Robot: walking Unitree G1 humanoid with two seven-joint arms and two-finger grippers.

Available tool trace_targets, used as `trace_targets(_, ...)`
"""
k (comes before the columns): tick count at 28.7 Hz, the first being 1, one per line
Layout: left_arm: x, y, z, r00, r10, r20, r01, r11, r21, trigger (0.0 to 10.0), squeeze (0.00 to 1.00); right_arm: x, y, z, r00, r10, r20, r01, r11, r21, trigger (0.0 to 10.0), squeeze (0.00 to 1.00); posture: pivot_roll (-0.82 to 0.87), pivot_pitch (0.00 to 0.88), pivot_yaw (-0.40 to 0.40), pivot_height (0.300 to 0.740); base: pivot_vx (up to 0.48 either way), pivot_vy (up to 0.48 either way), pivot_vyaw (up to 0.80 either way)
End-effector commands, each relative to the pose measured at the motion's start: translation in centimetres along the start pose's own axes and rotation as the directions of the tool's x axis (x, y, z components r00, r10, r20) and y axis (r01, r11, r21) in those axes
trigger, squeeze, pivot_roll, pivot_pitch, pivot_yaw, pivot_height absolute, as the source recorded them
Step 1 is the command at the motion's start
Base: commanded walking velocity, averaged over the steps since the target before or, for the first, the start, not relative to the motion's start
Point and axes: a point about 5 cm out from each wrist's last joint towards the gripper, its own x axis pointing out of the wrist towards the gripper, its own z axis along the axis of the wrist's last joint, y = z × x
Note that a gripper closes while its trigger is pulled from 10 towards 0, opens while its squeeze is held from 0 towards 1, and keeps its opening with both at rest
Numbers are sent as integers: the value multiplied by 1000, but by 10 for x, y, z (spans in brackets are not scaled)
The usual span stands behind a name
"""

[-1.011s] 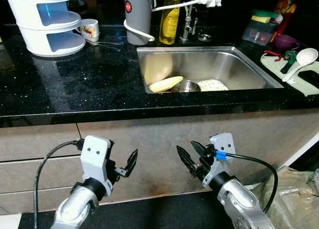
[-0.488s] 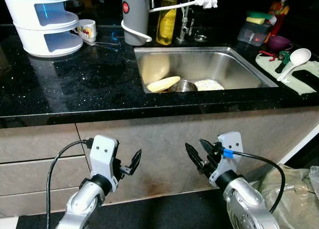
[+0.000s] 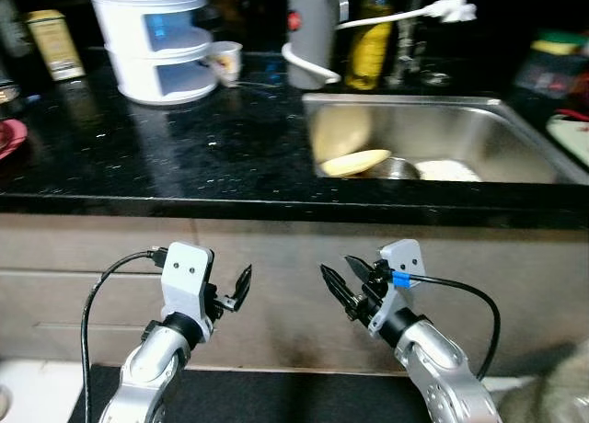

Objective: Kitchen organization

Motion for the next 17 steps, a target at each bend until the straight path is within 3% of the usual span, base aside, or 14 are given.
trace_targets(1, 2, -1, -2, 1000, 10, -6, -10, 1000, 12, 10000, 0, -1, -2, -2, 1000, 7, -2, -7, 999, 33, 10000, 0, -62, 0, -38, 740, 0, 0, 781)
trace_targets(8, 5, 0, 0, 1000, 11, 2, -11, 1000, 18, 10000, 0, -3, -2, 0, 1000, 24, 18, -25, 997, 68, 10000, 0, -67, 0, -25, 740, 0, 0, 777)
trace_targets(12, 7, -5, 3, 1000, -21, 14, 20, 998, 59, 10000, 0, -2, 4, 2, 993, 112, 38, -115, 989, 91, 10000, 0, -59, 0, -24, 740, 0, 0, 780)
trace_targets(17, 7, -4, 3, 1000, -13, 12, 12, 999, 44, 10000, 0, -4, 10, 1, 982, 182, 43, -186, 976, 110, 10000, 0, -56, 0, -23, 740, 0, 0, 776)
